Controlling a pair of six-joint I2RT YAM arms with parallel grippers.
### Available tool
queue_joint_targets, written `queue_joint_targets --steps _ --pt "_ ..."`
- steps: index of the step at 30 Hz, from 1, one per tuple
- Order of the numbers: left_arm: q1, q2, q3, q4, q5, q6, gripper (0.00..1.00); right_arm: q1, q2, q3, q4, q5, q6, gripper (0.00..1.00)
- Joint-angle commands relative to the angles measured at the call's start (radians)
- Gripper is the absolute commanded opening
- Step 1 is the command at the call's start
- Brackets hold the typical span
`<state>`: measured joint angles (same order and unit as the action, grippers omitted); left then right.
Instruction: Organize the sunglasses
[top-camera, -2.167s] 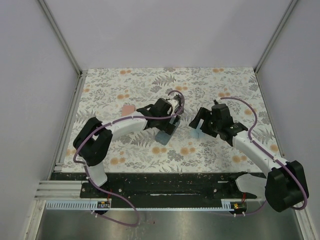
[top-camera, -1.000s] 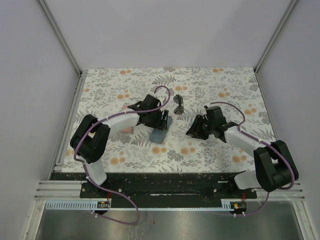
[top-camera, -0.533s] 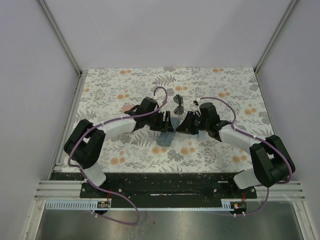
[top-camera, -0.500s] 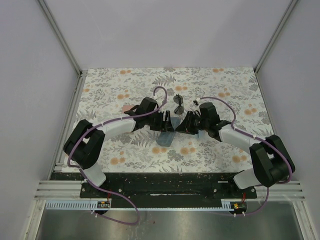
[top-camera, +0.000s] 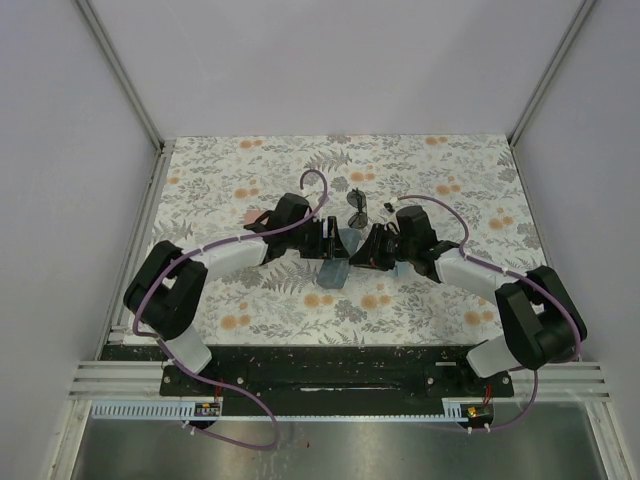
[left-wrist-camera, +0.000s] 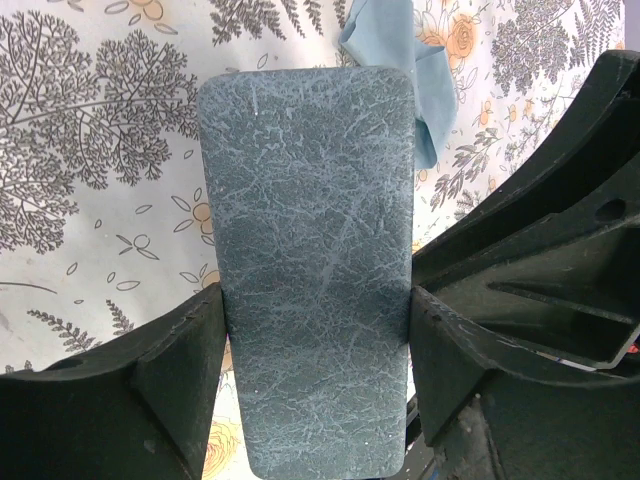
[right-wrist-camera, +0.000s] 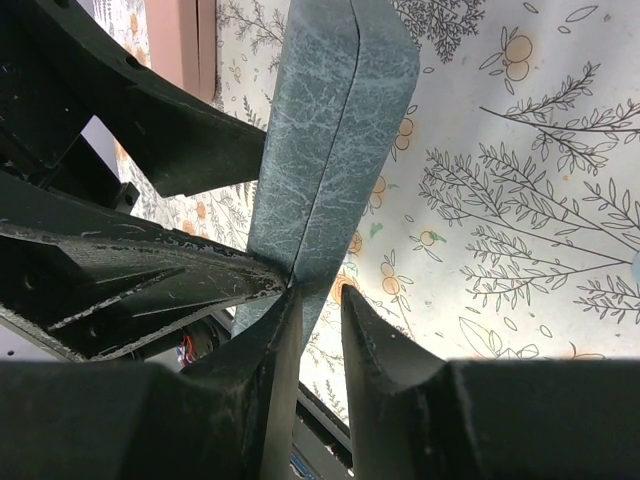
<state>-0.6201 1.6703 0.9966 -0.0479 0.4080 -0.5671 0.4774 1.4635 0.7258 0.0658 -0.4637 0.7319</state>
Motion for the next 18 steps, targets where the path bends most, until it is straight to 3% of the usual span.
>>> queue_joint_targets --steps 1,18 --pt "-0.009 -0.08 -0.01 0.172 0.133 -0.08 0.15 0.013 0.035 0.012 0.051 0.014 0.012 0.31" --pt "-0.006 -0.136 -0.056 0.326 0.235 -0.229 0.12 0.015 0.176 -0.029 0.062 0.043 0.012 0.3"
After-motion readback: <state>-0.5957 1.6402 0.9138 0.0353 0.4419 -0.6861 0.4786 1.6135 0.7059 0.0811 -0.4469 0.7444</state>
